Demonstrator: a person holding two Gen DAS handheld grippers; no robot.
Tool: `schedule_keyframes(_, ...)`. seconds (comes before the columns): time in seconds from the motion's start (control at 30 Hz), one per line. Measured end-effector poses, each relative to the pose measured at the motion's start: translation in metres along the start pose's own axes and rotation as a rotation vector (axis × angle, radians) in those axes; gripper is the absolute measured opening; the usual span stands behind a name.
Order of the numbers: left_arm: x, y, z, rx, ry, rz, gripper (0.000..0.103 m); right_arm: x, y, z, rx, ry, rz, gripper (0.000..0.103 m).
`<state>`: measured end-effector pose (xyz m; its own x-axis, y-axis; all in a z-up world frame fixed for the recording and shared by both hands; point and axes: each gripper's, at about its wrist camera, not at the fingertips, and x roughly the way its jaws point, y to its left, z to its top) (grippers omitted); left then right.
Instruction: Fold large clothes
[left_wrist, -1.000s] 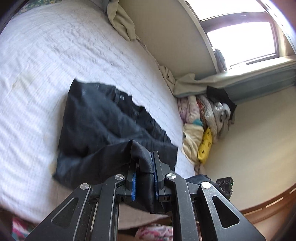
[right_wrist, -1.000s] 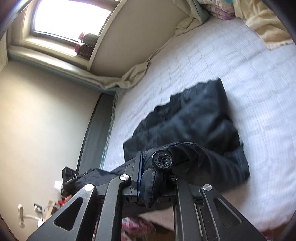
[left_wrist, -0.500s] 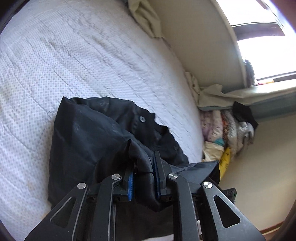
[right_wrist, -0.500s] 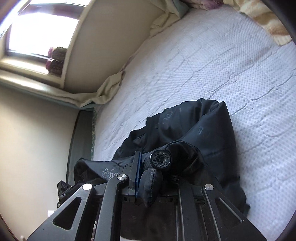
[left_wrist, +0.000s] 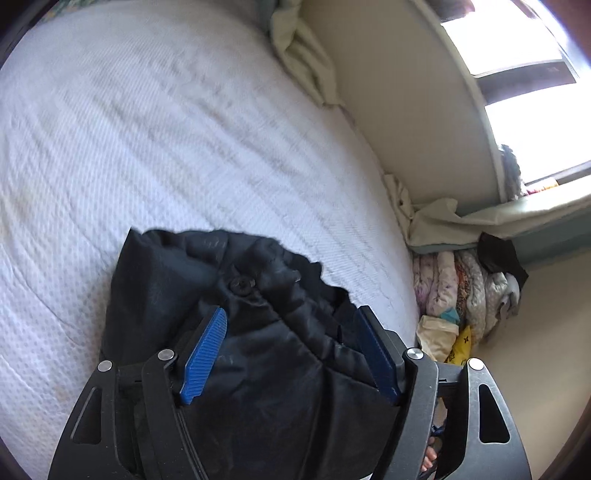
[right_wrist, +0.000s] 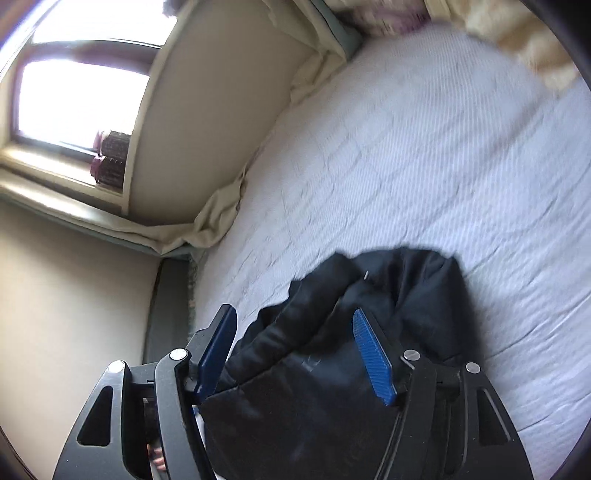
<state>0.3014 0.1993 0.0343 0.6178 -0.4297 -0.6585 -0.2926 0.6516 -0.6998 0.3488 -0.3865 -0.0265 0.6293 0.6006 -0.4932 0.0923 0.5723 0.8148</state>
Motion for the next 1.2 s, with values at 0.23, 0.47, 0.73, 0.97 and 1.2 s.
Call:
schedule_keyframes(0.23, -0.014, -0.003, -0.004, 0.104, -0.009, 0.083, 0.078, -0.022, 0.018, -0.003, -0.255, -0.068, -0.25, 0.064)
schedule_keyframes(0.47, 0.006, 0.003, -0.02, 0.213, 0.065, 0.167, 0.079, -0.002, 0.015, -0.016, -0.348, 0.036, -0.315, 0.064)
schedule_keyframes(0.73, 0.031, -0.005, -0.044, 0.354, 0.111, 0.271, 0.015, 0.025, 0.016, -0.035, -0.421, 0.137, -0.41, 0.012)
schedule_keyframes(0.97, 0.011, 0.007, -0.031, 0.274, 0.03, 0.287, 0.011, 0.013, 0.018, -0.03, -0.397, 0.043, -0.472, 0.007)
schedule_keyframes(1.2, 0.04, 0.031, -0.033, 0.237, 0.099, 0.321, 0.021, 0.04, -0.017, -0.035, -0.334, 0.118, -0.523, 0.008)
